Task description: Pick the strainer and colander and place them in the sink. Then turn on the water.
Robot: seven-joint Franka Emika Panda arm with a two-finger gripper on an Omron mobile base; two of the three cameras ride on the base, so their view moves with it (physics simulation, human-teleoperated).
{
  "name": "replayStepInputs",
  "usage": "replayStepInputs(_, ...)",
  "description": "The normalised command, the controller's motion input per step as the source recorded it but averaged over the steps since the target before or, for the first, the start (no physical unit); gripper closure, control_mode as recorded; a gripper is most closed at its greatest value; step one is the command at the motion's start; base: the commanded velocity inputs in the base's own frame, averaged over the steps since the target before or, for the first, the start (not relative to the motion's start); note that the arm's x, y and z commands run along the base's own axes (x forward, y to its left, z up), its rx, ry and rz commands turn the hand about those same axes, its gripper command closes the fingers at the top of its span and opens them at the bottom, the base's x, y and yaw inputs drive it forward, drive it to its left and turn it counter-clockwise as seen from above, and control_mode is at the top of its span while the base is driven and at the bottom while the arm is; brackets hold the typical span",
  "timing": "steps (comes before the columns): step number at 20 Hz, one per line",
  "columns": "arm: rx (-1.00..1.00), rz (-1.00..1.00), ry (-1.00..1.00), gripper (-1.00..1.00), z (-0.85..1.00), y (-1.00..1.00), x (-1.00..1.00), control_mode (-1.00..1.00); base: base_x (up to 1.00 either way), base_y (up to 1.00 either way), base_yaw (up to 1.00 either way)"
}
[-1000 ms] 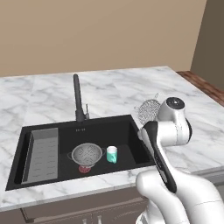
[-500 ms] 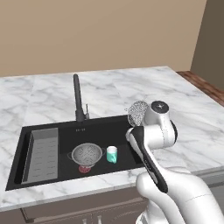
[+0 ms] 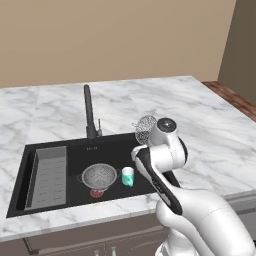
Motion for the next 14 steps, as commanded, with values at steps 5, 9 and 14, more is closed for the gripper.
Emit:
replayStepInputs(5,0.0,0.01,0.0,1.0,-0.02,0.22,0.35,-1.0,0.0,0.0,0.0)
replayStepInputs(9,0.0,0.03,0.0,1.0,-0.03,0.18,0.4,-1.0,0.0,0.0,0.0)
replayStepInputs(14,0.0,0.05,0.0,1.0,-0.12,0.18,0.28,-1.0,0.0,0.0,0.0)
